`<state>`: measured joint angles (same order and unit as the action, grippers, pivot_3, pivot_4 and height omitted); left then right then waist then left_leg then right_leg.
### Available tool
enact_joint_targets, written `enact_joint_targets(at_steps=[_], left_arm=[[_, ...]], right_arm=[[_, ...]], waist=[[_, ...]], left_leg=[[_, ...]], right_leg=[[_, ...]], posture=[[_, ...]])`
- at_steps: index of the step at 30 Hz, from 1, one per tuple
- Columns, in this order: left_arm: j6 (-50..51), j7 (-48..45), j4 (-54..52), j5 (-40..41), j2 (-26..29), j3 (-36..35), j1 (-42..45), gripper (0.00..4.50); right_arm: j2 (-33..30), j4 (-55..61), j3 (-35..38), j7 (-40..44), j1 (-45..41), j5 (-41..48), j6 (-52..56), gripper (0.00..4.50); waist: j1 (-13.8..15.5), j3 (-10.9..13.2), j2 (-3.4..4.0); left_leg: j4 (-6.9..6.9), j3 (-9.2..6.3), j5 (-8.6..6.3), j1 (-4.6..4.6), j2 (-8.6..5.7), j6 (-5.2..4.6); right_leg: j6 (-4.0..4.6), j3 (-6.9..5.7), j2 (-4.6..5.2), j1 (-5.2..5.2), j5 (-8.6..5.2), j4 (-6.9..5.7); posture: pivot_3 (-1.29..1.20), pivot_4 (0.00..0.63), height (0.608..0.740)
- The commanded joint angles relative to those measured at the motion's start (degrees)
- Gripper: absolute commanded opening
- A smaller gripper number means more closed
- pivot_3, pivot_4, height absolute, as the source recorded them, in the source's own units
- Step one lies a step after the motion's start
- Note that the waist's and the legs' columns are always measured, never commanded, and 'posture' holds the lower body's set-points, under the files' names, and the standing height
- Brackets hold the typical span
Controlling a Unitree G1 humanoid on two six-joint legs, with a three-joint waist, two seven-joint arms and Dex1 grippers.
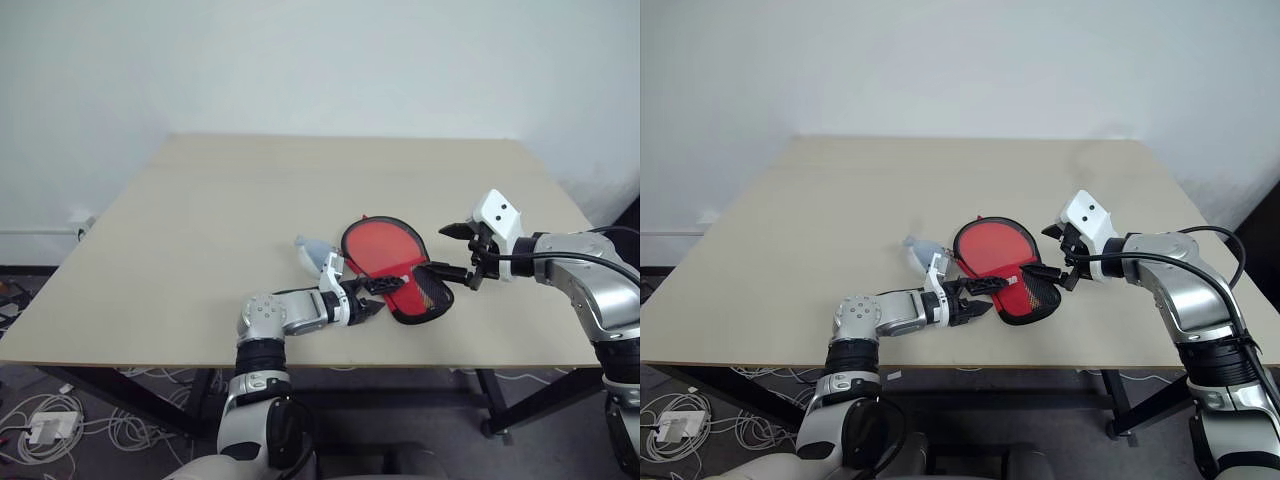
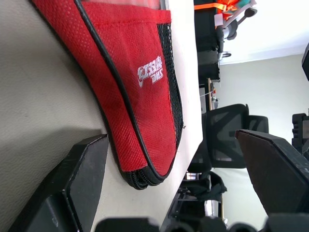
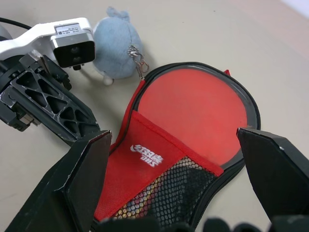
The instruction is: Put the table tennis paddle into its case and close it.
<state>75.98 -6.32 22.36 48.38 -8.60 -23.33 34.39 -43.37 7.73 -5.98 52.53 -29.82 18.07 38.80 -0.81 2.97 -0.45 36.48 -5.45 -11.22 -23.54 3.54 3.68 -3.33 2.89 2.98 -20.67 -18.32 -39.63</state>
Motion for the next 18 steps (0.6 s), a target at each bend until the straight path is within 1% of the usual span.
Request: enact_joint_targets(at_steps=[1, 9, 18], left_arm=[[-2.04, 1.42, 1.70, -0.58, -2.84, 0.54, 2.39, 4.47], [-5.93, -0.16, 6.80, -0.64, -3.79, 2.11, 4.32, 4.47], [-10.35, 0.32, 13.30, -0.42, -4.42, 3.24, 8.73, 4.47]], right_arm=[[0.11, 3.31, 1.58, 1.01, -0.52, 1.86, 0.07, 4.50], [-3.02, 7.36, 2.54, 6.27, 1.66, 5.32, 0.28, 4.50], [-3.32, 6.36, 2.18, 6.69, 0.21, 5.09, 0.11, 4.50]], waist=[[0.03, 0.00, 0.00], [0.24, 0.00, 0.00], [0.99, 0.00, -0.01]], left_leg=[[0.00, 0.00, 0.00, 0.00, 0.00, 0.00], [0.07, -0.08, 0.00, 0.04, -0.04, 0.00], [0.16, -0.13, 0.02, 0.03, -0.15, -0.04]], right_leg=[[0.00, 0.00, 0.00, 0.00, 0.00, 0.00], [0.00, -0.06, 0.00, 0.14, 0.00, 0.04], [-0.01, -0.05, 0.03, 0.15, 0.00, 0.09]], posture=[[0.00, 0.000, 0.684], [0.00, 0.000, 0.684], [0.00, 0.000, 0.684]])
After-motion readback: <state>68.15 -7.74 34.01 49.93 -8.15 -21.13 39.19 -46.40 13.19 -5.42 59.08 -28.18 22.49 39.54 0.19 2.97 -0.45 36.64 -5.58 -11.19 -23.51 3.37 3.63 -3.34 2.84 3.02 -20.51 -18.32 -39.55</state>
